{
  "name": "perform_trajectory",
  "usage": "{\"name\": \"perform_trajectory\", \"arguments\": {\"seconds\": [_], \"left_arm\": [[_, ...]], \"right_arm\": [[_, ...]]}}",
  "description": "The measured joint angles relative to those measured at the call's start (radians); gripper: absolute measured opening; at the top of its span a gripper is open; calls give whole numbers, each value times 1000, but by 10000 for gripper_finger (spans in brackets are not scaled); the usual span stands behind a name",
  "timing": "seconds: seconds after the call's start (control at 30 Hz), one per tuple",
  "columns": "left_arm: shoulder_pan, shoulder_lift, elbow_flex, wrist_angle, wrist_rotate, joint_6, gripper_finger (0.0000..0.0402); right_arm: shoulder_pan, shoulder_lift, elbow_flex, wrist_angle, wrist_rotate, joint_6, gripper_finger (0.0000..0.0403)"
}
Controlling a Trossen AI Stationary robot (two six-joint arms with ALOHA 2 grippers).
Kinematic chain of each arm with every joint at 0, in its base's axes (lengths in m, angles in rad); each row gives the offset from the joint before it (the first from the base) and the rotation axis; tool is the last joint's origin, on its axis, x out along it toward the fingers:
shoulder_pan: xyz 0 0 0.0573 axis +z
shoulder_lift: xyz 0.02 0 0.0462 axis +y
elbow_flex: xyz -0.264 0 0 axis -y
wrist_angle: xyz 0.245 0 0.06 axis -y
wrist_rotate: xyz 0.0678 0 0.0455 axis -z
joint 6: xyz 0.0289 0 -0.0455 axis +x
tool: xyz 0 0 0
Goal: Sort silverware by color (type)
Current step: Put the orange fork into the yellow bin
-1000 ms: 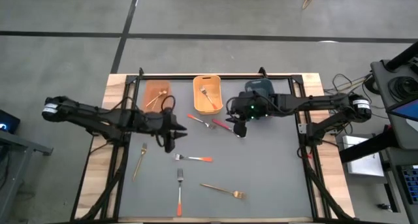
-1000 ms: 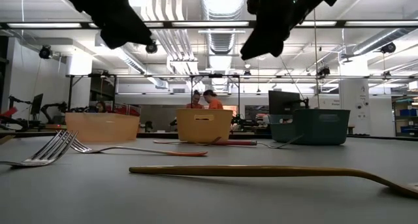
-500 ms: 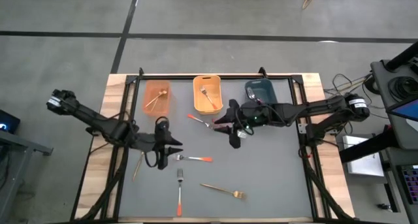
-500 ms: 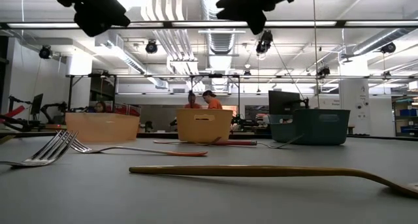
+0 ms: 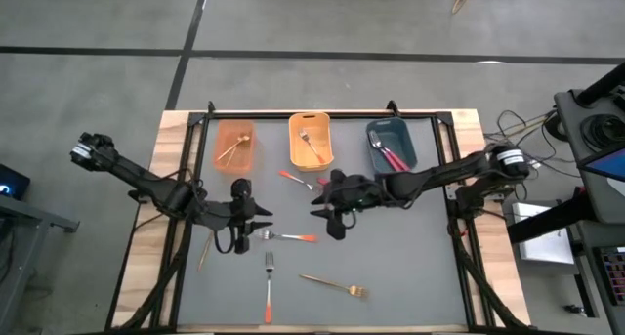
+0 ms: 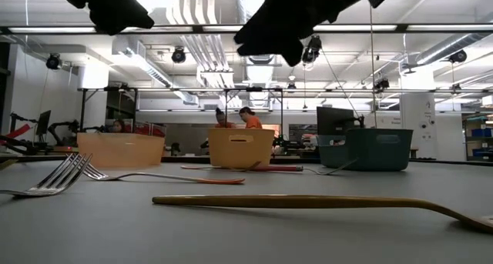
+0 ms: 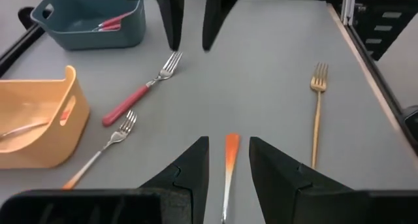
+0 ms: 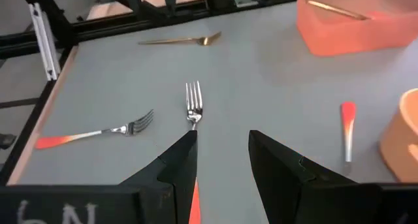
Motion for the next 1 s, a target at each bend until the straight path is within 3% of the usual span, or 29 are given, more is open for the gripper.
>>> {"name": "perform_trajectory", "arguments": {"seconds": [0.27, 0.63, 0.83, 1.0], "left_arm": [[0, 0, 0, -2, -19, 122, 91], [1, -56, 0, 6, -229, 360, 91], [1, -130, 0, 19, -233, 409, 91], [2, -174, -40, 122, -231, 446, 91]], "right_arm": [[11, 154, 139, -63, 0, -7, 128], [11, 316, 358, -244, 17, -29, 128], [11, 378, 419, -240, 30, -61, 128], [10, 441, 474, -236, 52, -62, 128]]}}
